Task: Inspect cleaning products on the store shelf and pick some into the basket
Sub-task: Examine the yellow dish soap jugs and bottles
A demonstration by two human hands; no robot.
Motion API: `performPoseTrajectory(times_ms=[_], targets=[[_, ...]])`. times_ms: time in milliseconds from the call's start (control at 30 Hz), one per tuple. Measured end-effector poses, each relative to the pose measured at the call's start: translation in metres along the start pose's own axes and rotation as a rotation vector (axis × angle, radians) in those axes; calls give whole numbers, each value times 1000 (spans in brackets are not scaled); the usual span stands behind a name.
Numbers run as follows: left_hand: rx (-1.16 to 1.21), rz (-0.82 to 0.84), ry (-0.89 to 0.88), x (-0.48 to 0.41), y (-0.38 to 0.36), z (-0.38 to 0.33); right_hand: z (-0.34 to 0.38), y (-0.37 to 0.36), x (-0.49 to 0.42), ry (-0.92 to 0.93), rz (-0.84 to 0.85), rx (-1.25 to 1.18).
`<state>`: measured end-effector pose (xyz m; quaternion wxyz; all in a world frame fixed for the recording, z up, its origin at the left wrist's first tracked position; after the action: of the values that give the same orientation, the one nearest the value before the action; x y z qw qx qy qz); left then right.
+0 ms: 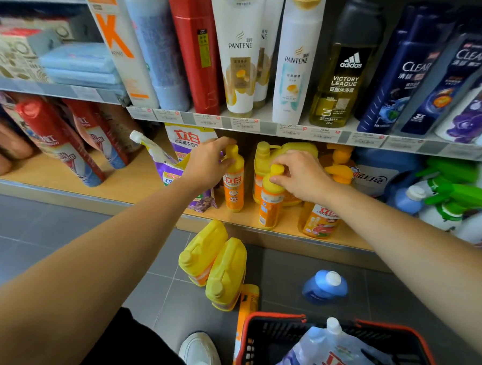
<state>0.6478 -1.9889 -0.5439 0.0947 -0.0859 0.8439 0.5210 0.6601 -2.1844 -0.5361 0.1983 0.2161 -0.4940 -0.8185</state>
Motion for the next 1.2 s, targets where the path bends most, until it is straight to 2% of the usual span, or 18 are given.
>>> performPoseTrajectory(times_ms=[167,333,467,633,700,767,867,933,1067,1200], targets=[[-8,17,-9,4,0,0,9,-2,-7,26,88,-40],[6,10,-16,8,0,1,13,3,-10,39,11,-20],[10,-2,-38,15,1,-3,12,1,-11,10,14,-95],[-118,-114,-141,38,12,-20,10,-1,-12,-12,15,-121],[-95,-141,-168,47,15,-26,13,-2,-14,-11,14,-123],[-26,-73,-107,53,5,-24,15,-4,-15,-14,12,-135],[93,157,119,62,-29,-7,22,-9,-14,-3,-5,-177],[159,248,211,69,-49,1,31,-13,-14,22,-25,-190],[271,242,330,76,-72,14,44,-23,-17,16,-62,-238],[328,166,406,78,-80,26,44,-29,-14,-13,-3,-351]])
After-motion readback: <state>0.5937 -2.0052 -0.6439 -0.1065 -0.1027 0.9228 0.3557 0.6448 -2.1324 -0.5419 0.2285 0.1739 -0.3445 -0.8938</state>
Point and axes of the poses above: each hand's wrist, its own x-axis away from the middle knuckle, its own y-axis out of the back of the hand, z = x × y, the point moved 8 cm from there along -x, towards the middle knuckle, and after that the axes turned 1 degree about -z, right-handed, at the moved point
